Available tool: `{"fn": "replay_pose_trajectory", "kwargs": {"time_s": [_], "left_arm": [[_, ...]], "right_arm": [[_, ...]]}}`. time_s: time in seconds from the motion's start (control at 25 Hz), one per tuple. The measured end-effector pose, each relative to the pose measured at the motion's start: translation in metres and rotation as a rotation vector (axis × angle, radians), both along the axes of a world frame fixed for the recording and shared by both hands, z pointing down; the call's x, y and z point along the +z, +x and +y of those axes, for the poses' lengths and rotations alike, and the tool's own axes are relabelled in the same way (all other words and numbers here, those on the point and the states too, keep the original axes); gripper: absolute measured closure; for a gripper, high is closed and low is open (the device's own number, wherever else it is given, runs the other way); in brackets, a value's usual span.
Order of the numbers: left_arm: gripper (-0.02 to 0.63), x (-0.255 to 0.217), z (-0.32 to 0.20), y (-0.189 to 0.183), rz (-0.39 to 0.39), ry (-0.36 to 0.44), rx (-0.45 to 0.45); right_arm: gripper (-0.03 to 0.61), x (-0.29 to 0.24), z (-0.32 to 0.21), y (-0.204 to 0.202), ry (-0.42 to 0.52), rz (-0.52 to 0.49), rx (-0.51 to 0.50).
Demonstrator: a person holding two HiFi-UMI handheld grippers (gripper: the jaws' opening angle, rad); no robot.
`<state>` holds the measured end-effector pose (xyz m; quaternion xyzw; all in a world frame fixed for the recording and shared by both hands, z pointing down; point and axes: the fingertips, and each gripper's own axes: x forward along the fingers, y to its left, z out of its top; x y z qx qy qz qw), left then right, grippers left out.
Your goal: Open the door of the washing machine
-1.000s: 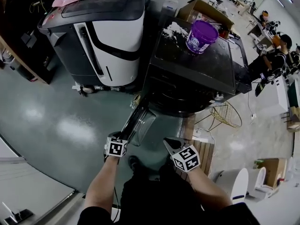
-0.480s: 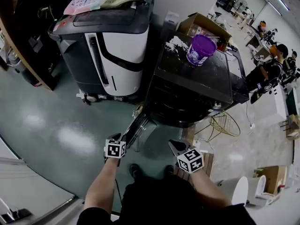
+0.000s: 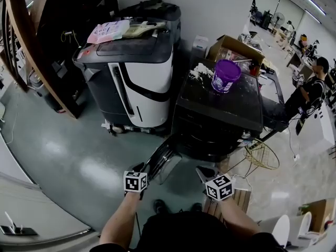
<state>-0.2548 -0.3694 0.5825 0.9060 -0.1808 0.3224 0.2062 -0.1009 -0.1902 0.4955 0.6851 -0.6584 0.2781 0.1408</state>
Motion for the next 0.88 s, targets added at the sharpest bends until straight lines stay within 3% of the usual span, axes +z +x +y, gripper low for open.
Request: {"fn": "replay_pose_trajectory", "kwargs": {"time_s": [0.36, 0.6, 0.88], "left_arm": [[0.511, -0.067, 0.050, 0.050, 0.140, 0.027, -0.059], [0.512, -0.127, 0.073, 0.090, 0.228, 0.123, -0.060], [0.512, -0.200, 0.088, 0.123, 0.310, 0.260, 0.015]], "right_arm": [[0.565, -0.019, 0.045, 0.047, 0.052, 0.048, -0.026], [0.563, -0.054, 0.065, 0.080, 0.147, 0.063, -0.008], [0.563, -0.117, 0.069, 0.118, 0.294, 0.132, 0.042]]}}
